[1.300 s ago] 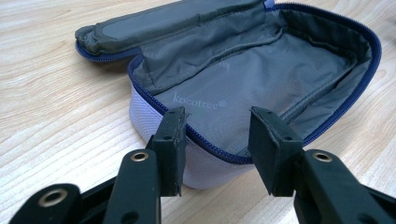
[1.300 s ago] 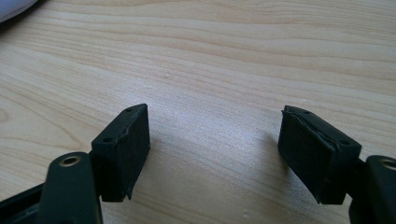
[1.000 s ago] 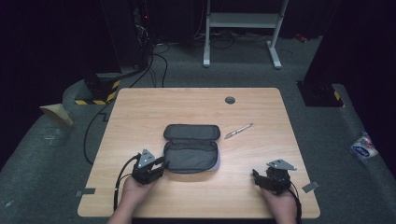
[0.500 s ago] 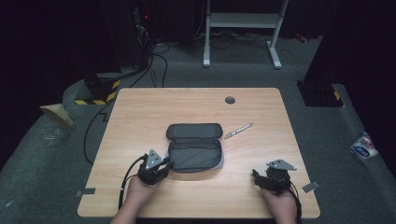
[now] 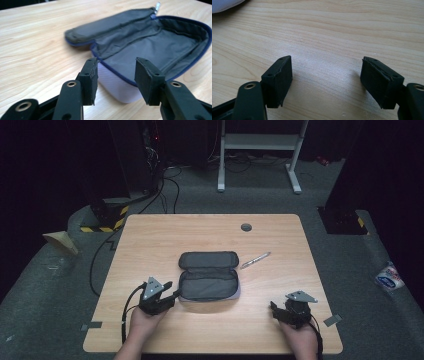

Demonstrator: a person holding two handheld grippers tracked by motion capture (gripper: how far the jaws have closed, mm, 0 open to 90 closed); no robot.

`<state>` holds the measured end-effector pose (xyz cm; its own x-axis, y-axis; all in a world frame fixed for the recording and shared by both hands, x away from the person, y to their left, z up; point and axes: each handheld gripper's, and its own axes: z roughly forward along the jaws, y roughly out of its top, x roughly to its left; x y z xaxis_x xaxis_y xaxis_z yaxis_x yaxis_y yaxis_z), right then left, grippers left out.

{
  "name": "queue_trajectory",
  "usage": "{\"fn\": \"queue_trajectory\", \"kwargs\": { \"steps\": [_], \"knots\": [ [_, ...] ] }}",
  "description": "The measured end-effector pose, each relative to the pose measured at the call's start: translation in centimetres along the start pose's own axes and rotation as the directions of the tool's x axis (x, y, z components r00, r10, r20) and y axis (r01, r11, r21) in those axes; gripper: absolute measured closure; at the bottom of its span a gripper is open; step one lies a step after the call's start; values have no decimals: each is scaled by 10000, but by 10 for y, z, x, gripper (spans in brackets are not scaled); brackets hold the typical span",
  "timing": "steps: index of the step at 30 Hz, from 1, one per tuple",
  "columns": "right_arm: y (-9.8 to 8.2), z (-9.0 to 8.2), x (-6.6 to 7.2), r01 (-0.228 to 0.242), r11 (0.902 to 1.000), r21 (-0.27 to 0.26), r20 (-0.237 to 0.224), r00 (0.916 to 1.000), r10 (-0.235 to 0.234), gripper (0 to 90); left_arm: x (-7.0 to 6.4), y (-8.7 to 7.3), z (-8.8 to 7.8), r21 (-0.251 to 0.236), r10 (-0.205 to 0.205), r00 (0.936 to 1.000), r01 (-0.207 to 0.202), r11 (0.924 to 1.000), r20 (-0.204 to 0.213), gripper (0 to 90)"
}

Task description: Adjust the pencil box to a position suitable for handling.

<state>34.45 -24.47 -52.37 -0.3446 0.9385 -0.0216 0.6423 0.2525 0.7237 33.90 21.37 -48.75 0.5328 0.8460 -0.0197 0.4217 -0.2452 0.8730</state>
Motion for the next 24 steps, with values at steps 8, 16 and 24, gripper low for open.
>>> {"fn": "queue_trajectory", "kwargs": {
  "steps": [8,16,24],
  "knots": [
    [0,0,0,-2,10000,0,1,10000,2,255,12,-7,-5,335,-231,9994,239,9992,-256,632],
    [0,-1,0,-106,9999,-23,-214,9997,106,273,28,-23,7,1826,411,9732,9,9832,-2264,578],
    [-1,-4,3,226,9997,-110,-254,9994,-229,375,44,-36,12,1998,-362,9726,836,9763,-2298,456]
  ]
}}
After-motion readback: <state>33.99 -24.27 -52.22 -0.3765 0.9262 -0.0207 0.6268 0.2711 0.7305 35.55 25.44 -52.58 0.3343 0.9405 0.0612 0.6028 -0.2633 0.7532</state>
